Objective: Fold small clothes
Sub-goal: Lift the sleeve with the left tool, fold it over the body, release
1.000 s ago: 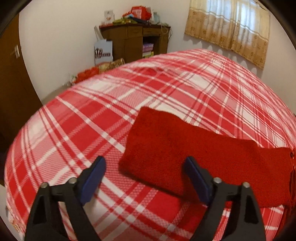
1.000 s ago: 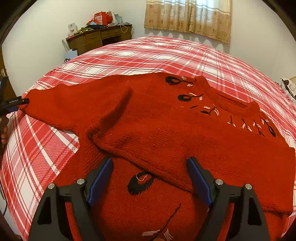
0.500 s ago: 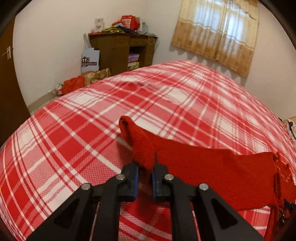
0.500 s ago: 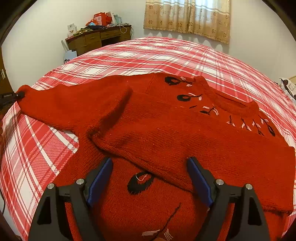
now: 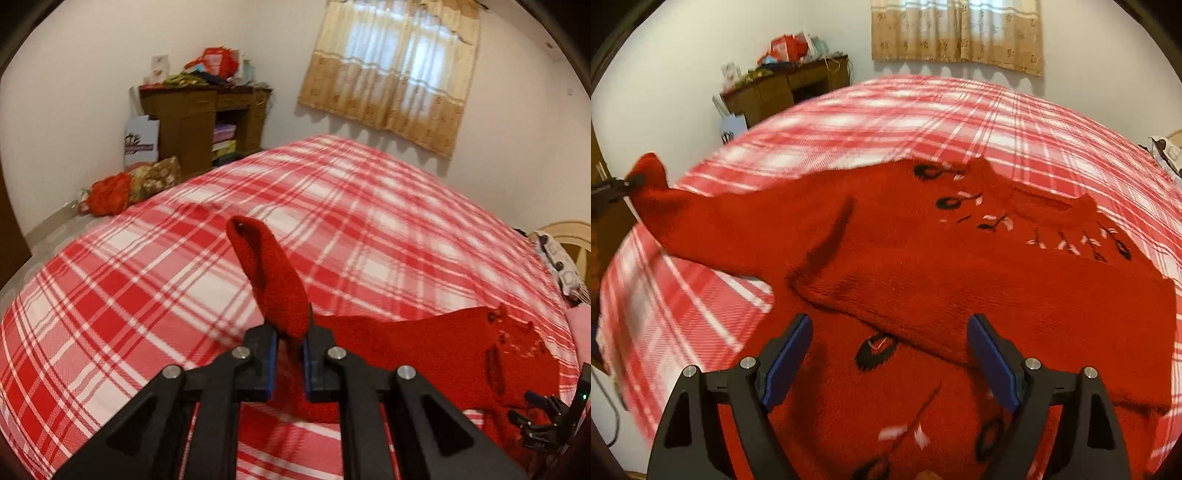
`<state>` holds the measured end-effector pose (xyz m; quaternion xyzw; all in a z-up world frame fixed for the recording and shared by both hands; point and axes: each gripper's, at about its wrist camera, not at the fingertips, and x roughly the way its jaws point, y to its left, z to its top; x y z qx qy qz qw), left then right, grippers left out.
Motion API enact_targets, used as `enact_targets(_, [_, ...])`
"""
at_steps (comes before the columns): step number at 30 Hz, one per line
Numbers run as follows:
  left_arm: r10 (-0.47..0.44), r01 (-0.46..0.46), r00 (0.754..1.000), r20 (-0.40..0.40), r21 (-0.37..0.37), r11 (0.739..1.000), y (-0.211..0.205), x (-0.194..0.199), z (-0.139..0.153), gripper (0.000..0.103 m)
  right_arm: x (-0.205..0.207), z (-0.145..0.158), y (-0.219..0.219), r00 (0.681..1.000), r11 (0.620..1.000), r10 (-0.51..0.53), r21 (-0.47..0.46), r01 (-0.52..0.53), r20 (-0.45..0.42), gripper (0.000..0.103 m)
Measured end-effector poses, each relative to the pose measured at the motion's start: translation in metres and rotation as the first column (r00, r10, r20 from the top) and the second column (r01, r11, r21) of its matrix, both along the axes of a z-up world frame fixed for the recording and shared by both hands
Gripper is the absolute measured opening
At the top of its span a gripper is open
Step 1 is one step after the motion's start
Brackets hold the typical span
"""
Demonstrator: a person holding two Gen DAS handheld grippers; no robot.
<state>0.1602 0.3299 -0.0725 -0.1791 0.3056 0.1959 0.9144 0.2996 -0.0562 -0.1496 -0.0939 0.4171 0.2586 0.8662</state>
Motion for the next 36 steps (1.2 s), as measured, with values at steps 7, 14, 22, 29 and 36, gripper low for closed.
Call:
enact_targets(7, [-0.073,0.073,0.995,0.074,-0.001,0.997,-0.028,0.003,0.034,0.011,-0.036,0.027,-0.031,1.0,1.0,-0.022,-0.006,0.022,0.002,0.086])
enact_targets(14, [-0.114,0.116,0.988,0.103,-0.009,0.993,-0.051,0.012,0.048,0.011,-0.074,0.044,-0.063,0.999,0.998,-0.042,0.045,0.042,-0.006,0.086])
enact_targets(22, [-0.159,0.161,0.98,0.118,-0.005,0.987,-0.085,0.024,0.068,0.011,-0.113,0.07,-0.104,0.991,0.992,-0.104,0.08,0.097,0.082,0.086])
enact_targets(29, [-0.199,0.201,0.967,0.16,0.001,0.98,-0.111,0.038,0.09,0.011,-0.128,0.065,-0.139,0.979,0.982,-0.175,0.09,0.167,0.1,0.086])
enact_targets(36, [-0.243,0.245,0.949,0.2,0.014,0.969,-0.143,0.048,0.109,0.011,-0.132,0.04,-0.163,0.978,0.976,-0.205,0.087,0.202,0.032,0.086])
